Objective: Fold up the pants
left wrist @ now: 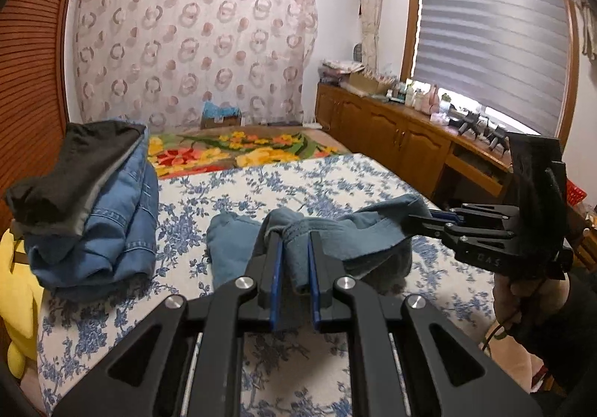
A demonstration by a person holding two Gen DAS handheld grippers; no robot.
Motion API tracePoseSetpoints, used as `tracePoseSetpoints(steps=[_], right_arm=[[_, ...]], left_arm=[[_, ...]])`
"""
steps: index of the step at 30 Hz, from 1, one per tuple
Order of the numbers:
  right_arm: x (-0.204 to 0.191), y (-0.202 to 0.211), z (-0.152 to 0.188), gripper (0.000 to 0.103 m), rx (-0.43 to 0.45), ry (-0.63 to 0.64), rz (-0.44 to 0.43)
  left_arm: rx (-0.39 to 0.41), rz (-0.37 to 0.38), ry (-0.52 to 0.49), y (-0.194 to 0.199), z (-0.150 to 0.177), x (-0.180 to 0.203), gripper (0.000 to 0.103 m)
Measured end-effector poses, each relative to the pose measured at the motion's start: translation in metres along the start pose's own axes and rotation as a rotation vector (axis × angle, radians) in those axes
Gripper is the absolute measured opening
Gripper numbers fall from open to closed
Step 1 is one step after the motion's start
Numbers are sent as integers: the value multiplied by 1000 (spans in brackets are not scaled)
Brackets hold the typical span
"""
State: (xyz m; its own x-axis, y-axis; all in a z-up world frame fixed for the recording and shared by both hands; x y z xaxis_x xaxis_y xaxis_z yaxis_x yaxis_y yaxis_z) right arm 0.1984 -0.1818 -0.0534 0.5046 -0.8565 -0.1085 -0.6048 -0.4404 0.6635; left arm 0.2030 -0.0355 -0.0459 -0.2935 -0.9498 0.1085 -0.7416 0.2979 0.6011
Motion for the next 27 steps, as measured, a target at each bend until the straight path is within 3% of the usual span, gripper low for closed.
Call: tracePoseSetpoints(steps=[7,14,18,27], right_arm=[[8,-38,8,14,-78,9,23],[9,-49,13,14,-102,15,38],[10,-53,12,14,-105,15,45],[13,-55,9,19,-102,2,56]], left_arm=[[-60,-36,8,-34,6,-15,11],[-60,-66,-16,-33,17,-18,20],[-70,-48,-24,-32,24,-21,43],[-198,-1,21,-51,64,-30,55]])
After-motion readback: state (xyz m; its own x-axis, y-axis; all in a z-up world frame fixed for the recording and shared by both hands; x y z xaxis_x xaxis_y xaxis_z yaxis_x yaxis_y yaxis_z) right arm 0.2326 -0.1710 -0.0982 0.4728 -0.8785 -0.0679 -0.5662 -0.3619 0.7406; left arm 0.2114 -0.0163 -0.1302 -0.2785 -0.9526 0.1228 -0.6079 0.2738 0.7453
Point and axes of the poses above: each gripper's, at about its wrist camera, not at the fingertips, and y roughly against the way its jaws point, x to its right, z to its underside, the point moved 9 cm from there along -y, roughly the way its jaws point, and after that the axes turned 6 degrees about -x, right-handed, at the moved point
